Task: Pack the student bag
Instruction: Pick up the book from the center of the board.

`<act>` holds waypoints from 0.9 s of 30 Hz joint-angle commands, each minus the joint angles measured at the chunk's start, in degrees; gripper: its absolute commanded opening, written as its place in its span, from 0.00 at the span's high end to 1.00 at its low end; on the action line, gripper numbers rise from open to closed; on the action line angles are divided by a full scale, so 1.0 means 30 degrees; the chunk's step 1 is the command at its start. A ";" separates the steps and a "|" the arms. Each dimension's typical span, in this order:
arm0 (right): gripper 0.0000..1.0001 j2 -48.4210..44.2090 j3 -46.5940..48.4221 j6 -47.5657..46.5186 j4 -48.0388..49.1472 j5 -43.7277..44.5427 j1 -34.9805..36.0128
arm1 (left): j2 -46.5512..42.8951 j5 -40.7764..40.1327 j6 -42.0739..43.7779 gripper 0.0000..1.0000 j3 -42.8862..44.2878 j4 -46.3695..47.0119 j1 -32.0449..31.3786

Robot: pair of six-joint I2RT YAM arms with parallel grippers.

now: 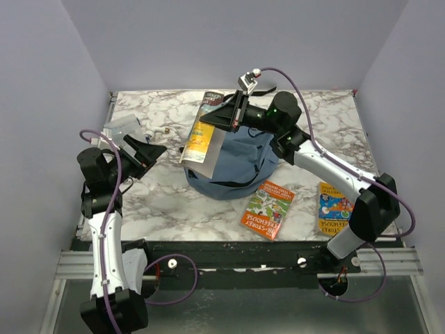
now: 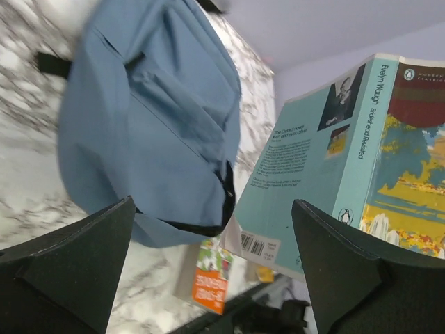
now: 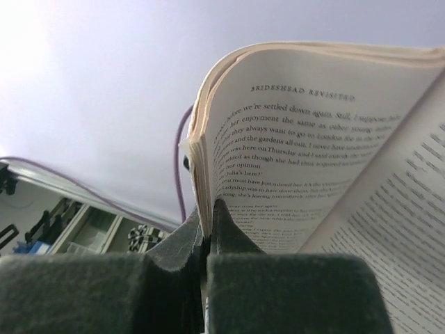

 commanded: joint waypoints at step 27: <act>0.99 0.9674 -0.3757 0.0931 0.5918 0.1934 -0.0615 | 0.4591 -0.4019 -0.3492 0.02 -0.6468 0.4158 -0.0698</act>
